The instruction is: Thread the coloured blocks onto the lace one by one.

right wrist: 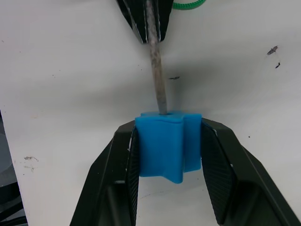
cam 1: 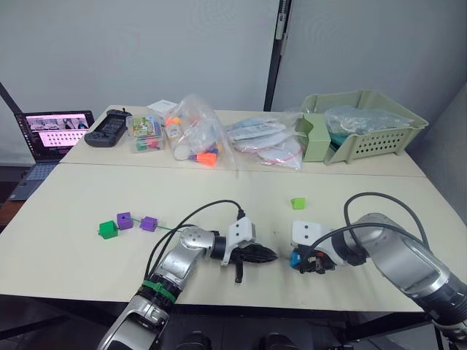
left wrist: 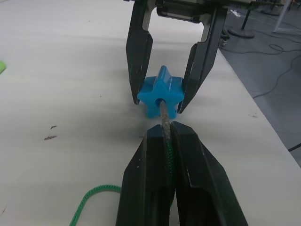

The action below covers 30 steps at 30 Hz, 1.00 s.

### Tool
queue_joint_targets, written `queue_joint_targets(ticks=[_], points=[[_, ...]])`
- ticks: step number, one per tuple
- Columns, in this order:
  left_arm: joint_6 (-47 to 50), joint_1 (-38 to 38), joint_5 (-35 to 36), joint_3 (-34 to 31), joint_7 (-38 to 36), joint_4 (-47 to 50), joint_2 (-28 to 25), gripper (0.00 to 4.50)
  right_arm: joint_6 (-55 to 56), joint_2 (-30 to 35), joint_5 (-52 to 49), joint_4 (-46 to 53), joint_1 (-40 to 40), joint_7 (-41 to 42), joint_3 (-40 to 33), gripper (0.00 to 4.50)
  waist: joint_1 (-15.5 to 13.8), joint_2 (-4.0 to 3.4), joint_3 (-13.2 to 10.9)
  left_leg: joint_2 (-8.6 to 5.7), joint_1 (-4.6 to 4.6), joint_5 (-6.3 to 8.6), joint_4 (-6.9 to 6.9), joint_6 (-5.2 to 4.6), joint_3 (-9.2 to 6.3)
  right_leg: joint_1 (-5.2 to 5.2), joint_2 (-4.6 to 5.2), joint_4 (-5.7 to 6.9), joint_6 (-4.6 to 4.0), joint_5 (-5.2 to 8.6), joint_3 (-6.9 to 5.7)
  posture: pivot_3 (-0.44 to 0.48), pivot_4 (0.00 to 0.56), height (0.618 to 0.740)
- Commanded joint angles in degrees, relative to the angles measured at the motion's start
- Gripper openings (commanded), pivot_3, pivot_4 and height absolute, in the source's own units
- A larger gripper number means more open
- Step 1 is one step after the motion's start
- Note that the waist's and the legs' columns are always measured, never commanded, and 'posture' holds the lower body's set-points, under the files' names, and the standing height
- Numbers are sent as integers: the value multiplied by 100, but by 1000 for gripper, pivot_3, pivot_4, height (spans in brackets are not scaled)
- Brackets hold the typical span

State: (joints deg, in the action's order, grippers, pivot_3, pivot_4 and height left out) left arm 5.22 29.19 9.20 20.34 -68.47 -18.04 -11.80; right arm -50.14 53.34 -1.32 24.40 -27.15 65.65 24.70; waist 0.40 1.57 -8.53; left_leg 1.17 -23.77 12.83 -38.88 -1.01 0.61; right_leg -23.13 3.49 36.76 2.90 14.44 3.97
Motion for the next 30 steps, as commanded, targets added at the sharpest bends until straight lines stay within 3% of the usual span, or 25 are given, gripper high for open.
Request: queue_joint_targets(ticks=[1,16,24,30], points=[[-109,63,79,24,-67,103,74,0,-130,47,-19,4,147,-78,82,1338,-2,0,0,0,0,0,0,0,0,0,0,0,0,0,0,0,150,734],[-523,609,-291,268,127,-977,932,0,-311,109,-110,256,324,-177,-50,1338,-59,1,-1,-5,-4,0,-1,0,1,1,2,-5,1,0,1,0,150,734],[-530,687,-399,317,144,-1146,1077,0,-384,102,-137,341,395,-241,-81,1338,-103,2,-1,-6,-5,0,-1,0,1,2,3,-9,2,1,0,0,150,734],[-334,701,-364,268,145,-1021,1124,2113,-364,51,-125,294,377,-259,-60,1338,-107,2,-1,-7,-5,0,-1,0,0,3,3,-10,2,1,0,0,150,734]])
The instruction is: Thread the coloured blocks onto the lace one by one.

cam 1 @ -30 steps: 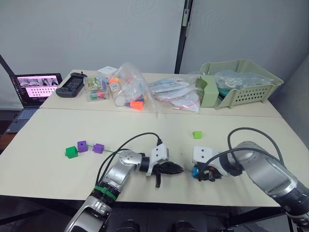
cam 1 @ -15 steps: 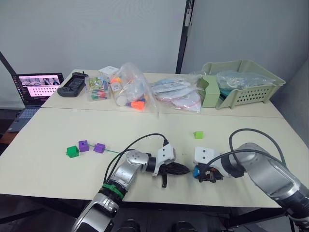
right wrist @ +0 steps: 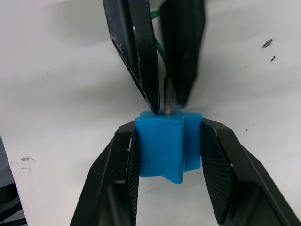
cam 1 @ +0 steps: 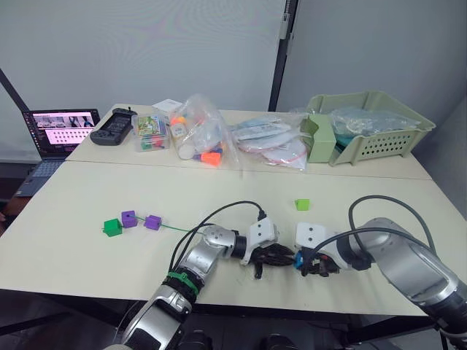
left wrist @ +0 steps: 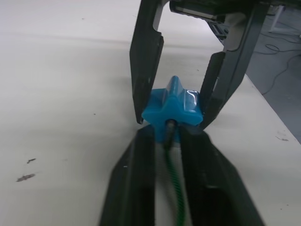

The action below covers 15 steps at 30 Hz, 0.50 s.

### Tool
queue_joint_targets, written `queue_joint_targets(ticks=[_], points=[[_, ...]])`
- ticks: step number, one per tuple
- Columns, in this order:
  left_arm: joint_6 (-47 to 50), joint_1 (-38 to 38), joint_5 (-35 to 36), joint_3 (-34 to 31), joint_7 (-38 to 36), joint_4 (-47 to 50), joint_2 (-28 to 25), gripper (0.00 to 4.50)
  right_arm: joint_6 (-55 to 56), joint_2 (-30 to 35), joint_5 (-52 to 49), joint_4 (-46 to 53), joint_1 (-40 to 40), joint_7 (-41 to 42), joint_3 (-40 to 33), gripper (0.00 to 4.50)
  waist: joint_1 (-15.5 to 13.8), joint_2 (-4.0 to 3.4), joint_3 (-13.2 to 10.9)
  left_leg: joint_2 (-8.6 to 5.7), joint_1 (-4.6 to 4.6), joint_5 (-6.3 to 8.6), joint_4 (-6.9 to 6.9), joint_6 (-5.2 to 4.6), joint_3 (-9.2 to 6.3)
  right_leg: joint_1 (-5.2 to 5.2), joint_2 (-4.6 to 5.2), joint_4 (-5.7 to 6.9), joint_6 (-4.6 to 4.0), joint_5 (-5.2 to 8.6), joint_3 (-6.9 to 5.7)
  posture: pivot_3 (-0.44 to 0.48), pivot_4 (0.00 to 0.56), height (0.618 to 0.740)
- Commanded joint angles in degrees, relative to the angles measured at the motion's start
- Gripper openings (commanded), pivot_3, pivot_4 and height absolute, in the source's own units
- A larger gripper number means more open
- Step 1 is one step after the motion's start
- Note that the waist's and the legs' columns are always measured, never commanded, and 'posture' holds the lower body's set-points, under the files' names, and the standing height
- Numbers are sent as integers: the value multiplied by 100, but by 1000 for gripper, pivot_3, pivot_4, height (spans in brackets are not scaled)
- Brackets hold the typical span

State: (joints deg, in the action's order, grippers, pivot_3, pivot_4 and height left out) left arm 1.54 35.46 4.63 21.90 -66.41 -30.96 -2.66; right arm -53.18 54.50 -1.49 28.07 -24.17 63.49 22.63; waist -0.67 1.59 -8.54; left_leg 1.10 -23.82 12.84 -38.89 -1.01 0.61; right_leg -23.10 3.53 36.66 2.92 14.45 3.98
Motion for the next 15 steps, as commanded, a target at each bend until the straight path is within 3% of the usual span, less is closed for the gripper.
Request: queue_joint_targets(ticks=[1,4,15], points=[[59,71,96,101,-97,316,164,2344,-48,-71,-104,-90,74,-40,150,1338,0,0,0,0,0,0,0,0,0,0,0,0,0,0,0,0,150,734],[43,78,39,79,-235,419,-66,3337,-8,-76,-94,-123,82,-35,164,1338,8,1,0,0,0,0,0,0,0,0,0,0,0,0,0,0,150,734],[173,-166,42,127,-348,941,-628,3343,22,-158,-84,-182,0,-8,216,1338,80,1,0,6,2,0,5,0,-2,-2,-4,3,-4,2,-1,0,150,734]])
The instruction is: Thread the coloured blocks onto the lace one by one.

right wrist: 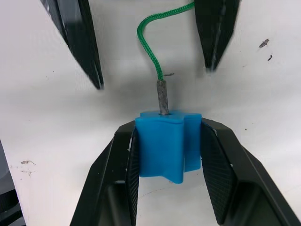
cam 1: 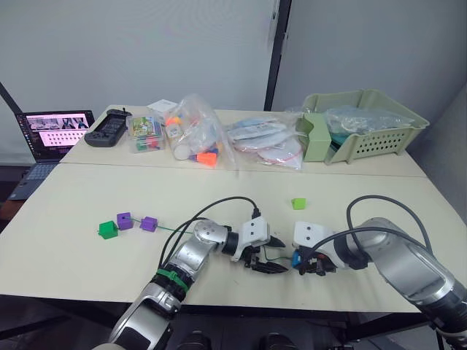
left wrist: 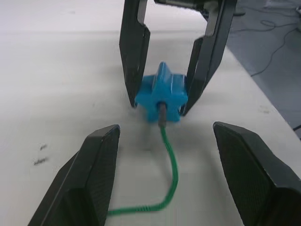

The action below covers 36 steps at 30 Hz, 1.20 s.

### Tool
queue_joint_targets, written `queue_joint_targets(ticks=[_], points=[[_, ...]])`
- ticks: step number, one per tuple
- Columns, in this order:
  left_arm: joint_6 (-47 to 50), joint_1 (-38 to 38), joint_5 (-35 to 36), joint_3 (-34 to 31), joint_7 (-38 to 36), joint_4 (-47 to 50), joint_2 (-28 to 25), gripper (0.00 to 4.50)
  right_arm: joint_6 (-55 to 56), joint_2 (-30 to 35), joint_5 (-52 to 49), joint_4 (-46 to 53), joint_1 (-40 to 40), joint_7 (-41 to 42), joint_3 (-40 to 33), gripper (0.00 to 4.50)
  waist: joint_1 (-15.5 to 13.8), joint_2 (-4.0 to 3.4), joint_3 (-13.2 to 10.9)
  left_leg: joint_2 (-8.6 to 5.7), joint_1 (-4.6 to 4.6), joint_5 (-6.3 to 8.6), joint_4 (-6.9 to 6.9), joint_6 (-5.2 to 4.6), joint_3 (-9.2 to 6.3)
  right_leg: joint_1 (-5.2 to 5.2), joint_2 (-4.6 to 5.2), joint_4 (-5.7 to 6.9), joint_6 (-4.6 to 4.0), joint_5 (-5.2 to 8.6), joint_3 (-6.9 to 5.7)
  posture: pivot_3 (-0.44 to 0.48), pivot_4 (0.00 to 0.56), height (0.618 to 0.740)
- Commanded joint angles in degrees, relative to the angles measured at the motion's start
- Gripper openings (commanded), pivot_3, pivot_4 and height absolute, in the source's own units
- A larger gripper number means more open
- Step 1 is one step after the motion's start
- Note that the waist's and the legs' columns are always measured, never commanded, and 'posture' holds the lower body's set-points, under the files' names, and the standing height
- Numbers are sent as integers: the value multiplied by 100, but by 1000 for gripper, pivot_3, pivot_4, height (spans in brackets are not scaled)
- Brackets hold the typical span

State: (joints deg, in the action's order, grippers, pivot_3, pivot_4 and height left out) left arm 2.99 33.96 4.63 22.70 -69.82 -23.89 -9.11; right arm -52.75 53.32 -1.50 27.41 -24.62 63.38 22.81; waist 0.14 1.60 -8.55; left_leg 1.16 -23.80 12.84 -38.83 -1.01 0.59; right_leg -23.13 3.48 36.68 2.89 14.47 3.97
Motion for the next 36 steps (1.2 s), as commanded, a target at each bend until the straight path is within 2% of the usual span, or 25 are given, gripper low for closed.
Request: queue_joint_targets(ticks=[1,3,6,12,14,26,32,36], points=[[40,-30,31,44,22,250,8,3343,-21,-40,-87,-114,41,9,198,1338,1,0,0,0,0,0,0,0,0,0,0,0,0,0,0,0,150,734],[67,-25,22,20,73,249,-5,3343,-24,-40,-92,-111,33,20,202,1338,6,0,0,1,0,0,0,0,0,-1,-1,1,0,0,-1,0,150,734],[90,-2,16,18,112,216,-13,2515,-36,-54,-95,-111,8,26,212,1338,11,0,0,1,0,0,1,0,0,-2,-1,1,0,0,-1,0,150,734],[73,-7,-9,95,98,196,-11,484,-73,-72,-104,-100,-41,20,223,1338,22,0,0,1,0,0,1,0,0,-2,-1,1,0,0,-1,0,150,734],[72,1,-7,113,97,186,-3,13,-85,-73,-107,-86,-37,15,227,1338,26,0,0,1,0,0,1,0,0,-2,-1,1,0,0,-1,0,150,734],[-175,402,-161,296,202,-488,550,0,-115,-45,-133,-40,-80,77,257,1338,34,1,-1,0,0,0,1,0,0,-1,-1,0,0,0,-1,0,150,734],[-172,461,-184,183,266,-571,638,0,-133,-38,-135,-30,-65,78,246,1338,-5,1,-1,-3,-1,0,-1,0,0,1,1,-2,1,0,-1,0,150,734],[20,424,-26,76,160,-396,591,1174,-147,-56,-140,-29,-54,60,239,1338,-4,1,-1,-3,-1,0,0,0,-1,0,1,-1,1,0,-1,0,150,734]])
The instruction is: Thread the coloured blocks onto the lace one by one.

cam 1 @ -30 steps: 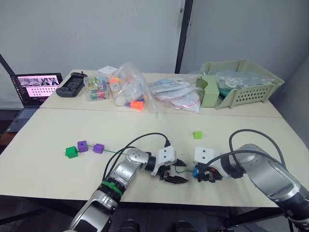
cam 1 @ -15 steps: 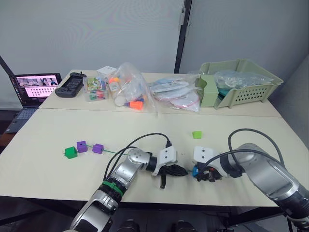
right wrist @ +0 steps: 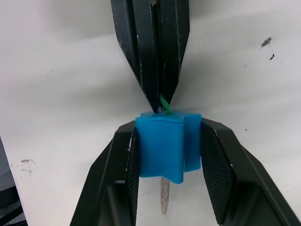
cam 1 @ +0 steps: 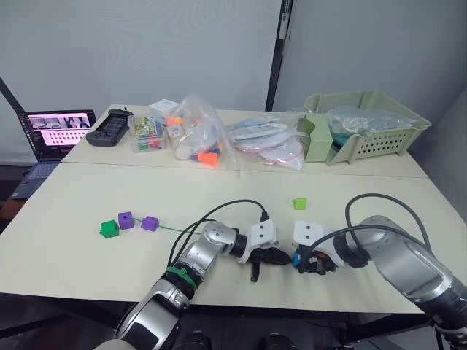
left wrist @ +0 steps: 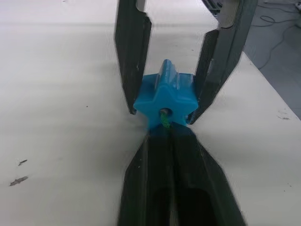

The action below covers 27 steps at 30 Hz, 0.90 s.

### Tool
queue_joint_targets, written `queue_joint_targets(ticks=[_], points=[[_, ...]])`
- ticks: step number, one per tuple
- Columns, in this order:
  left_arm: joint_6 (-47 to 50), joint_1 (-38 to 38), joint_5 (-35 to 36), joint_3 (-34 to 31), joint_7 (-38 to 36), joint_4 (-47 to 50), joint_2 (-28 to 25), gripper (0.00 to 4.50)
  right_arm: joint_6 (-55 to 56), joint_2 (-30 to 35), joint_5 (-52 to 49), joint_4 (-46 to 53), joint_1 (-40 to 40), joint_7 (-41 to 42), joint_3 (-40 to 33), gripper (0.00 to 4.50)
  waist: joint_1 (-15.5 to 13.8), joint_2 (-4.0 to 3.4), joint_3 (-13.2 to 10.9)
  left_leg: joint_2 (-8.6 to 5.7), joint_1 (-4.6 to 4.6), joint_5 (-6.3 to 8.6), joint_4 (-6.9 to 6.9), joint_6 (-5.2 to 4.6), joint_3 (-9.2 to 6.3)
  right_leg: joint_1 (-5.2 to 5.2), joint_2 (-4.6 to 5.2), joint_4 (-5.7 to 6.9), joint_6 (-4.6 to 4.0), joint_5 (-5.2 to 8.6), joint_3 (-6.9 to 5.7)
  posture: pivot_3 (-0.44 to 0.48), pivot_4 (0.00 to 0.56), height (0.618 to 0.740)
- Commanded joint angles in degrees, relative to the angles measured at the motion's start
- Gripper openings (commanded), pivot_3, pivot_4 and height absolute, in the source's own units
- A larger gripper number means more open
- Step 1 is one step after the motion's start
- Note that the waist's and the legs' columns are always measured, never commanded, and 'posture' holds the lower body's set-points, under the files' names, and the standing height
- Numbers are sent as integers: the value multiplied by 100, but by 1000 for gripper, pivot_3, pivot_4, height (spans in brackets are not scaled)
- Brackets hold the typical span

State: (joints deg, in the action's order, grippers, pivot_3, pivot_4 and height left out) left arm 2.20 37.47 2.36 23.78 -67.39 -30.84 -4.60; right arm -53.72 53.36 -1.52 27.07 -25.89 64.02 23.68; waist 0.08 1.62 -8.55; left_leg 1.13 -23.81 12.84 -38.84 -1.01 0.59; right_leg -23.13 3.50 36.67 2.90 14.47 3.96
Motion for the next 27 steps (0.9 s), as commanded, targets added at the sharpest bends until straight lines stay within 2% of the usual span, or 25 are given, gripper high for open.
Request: queue_joint_targets(ticks=[1,10,17,19,24,25,27], points=[[138,70,225,-55,-108,348,125,1483,-50,-66,-138,-1,70,-8,155,1338,3,0,0,0,0,0,0,0,0,0,0,0,0,0,0,0,150,734],[427,84,502,-348,-275,822,-189,4422,-8,-102,-116,-40,67,-25,182,1338,38,0,0,2,0,0,2,0,-1,-2,-2,2,0,0,0,0,150,734],[357,112,516,-500,-308,894,-767,4500,-222,-275,-173,80,89,-176,149,1338,76,1,-1,7,2,0,6,0,-4,-4,-6,3,-2,0,-1,0,150,734],[321,110,505,-492,-357,916,-872,4500,-234,-262,-152,147,51,-192,149,2416,74,1,-1,8,2,0,6,0,-5,-4,-7,3,-2,0,-1,0,150,734],[232,68,539,-408,-529,999,-920,4500,-394,-72,-239,436,-215,-122,98,3992,45,-1,-2,4,-7,0,6,0,-4,-12,-3,3,-2,0,-1,0,150,734],[216,60,542,-388,-559,1020,-908,4500,-447,-7,-282,511,-263,-86,55,4460,43,-2,-2,2,-12,0,5,0,-4,-14,-1,2,-1,1,-1,0,150,734],[160,46,540,-336,-632,1055,-872,4500,-579,149,-412,684,-332,-52,-127,4460,41,-2,-2,1,-30,0,3,0,-5,-29,0,3,-1,1,-1,0,150,734]])
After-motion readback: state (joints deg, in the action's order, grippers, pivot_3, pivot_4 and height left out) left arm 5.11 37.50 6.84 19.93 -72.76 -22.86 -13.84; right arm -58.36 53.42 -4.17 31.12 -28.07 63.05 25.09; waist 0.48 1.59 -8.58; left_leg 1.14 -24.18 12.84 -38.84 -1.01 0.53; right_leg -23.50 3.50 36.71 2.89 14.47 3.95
